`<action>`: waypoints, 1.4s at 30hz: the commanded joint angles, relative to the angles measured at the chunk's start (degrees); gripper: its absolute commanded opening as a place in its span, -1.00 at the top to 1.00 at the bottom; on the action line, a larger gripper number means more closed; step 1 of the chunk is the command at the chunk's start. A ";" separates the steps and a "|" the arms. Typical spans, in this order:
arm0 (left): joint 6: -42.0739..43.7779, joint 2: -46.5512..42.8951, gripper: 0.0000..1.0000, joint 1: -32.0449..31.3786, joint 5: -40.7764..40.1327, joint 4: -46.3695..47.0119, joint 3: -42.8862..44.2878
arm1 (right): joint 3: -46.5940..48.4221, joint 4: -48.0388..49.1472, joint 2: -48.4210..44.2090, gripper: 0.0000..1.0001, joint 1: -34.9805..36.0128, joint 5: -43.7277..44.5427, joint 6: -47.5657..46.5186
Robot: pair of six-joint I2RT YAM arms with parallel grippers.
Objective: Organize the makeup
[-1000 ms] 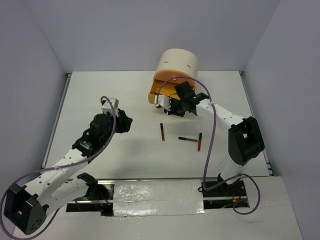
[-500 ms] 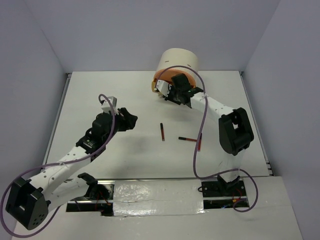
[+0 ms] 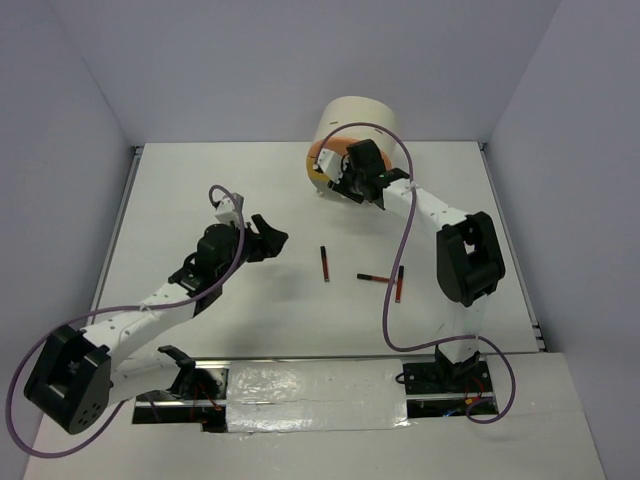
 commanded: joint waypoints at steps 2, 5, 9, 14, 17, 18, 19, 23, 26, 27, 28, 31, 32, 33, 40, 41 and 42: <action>-2.82 5.21 -0.48 0.20 4.24 10.01 1.91 | 1.83 3.07 0.01 0.01 -1.44 1.11 0.38; -4.05 9.69 -0.47 0.20 6.16 13.25 3.84 | 1.65 2.99 0.10 -0.04 -2.05 1.38 0.82; -4.76 14.70 -0.46 0.20 8.37 15.90 7.27 | 1.74 2.29 -0.07 -0.07 -2.58 -0.01 0.74; -6.25 20.59 -0.40 0.20 9.52 18.45 10.26 | 0.68 -4.03 -4.29 -0.11 -2.58 -11.08 0.30; -7.57 24.55 -0.19 0.20 11.01 20.47 12.81 | 1.82 -9.20 -6.75 -0.11 -3.02 -18.73 0.56; -8.44 25.60 -0.09 0.20 12.15 21.70 14.21 | 2.35 -10.44 -7.36 -0.10 -3.80 -20.66 0.47; -8.89 27.87 0.02 0.20 12.68 22.32 14.83 | 2.87 -11.85 -8.33 -0.08 -4.16 -24.07 -0.92; -12.92 33.86 0.49 0.20 14.88 26.09 18.95 | 6.65 -16.52 -9.83 0.30 -7.75 -31.12 0.81; -16.34 38.87 0.56 0.03 15.15 28.29 22.20 | 7.89 -16.61 -11.15 0.65 -12.94 -38.24 7.05; -17.49 41.23 0.55 -0.06 14.88 28.82 23.00 | 7.45 -16.00 -12.63 0.66 -14.17 -39.39 8.72; -19.42 42.30 0.48 -0.15 13.75 28.91 23.71 | 5.71 -14.08 -13.60 0.64 -15.92 -41.05 11.34; -22.07 46.78 0.27 -0.85 11.38 28.13 27.39 | 0.97 -10.04 -18.08 0.40 -18.39 -42.65 14.52; -23.82 48.01 0.21 -0.94 10.93 28.04 29.32 | -0.19 -8.97 -20.44 0.36 -18.75 -43.09 16.53; -24.79 50.29 0.16 -1.20 10.49 27.77 30.38 | -1.33 -8.18 -21.34 0.23 -19.10 -43.35 17.51; -31.20 59.53 -0.01 -1.55 7.85 26.45 39.96 | -7.57 -4.30 -27.32 0.16 -22.44 -46.69 22.18; -31.74 60.41 -0.01 -1.55 7.59 26.54 41.71 | -7.84 -4.30 -27.84 0.16 -23.40 -46.96 22.27; -32.18 61.98 -0.01 -1.55 7.41 26.54 42.69 | -7.93 -4.22 -28.02 0.15 -23.76 -47.39 22.53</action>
